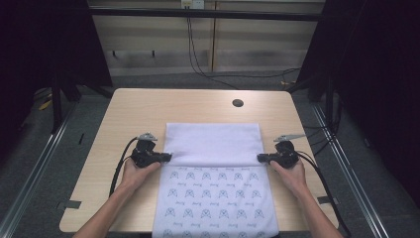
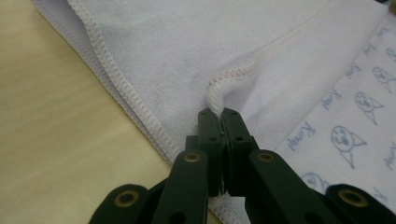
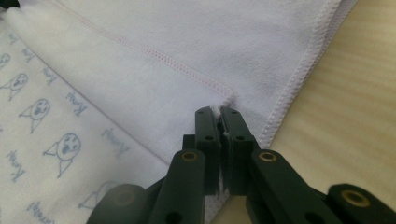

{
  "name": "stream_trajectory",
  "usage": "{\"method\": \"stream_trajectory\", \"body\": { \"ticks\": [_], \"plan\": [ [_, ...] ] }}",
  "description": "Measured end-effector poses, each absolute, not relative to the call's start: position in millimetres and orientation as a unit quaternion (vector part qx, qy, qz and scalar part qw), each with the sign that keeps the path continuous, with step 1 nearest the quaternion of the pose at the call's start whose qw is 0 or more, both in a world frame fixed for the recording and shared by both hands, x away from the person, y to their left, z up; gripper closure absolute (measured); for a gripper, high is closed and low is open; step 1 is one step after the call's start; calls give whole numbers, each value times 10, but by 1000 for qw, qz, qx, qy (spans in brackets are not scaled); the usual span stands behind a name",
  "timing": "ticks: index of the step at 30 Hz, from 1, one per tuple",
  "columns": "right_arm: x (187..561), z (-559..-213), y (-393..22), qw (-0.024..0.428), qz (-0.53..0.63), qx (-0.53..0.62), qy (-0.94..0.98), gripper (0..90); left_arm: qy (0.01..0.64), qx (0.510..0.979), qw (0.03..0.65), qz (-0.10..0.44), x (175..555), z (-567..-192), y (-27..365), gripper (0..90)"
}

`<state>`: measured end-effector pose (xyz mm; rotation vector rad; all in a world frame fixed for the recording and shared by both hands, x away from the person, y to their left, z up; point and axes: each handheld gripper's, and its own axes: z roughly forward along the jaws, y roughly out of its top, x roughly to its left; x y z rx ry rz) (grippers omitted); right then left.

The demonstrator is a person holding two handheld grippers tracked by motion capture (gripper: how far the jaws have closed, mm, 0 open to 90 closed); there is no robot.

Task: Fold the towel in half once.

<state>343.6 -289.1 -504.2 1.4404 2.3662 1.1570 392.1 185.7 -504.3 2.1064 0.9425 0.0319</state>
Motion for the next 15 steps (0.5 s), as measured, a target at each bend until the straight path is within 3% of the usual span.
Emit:
{"method": "stream_trajectory", "body": {
  "ticks": [15],
  "plan": [
    [4112,-5020,-2817,113,353,533,761,864,394,839,366,82,4656,-5002,1619,882]
  ]
}}
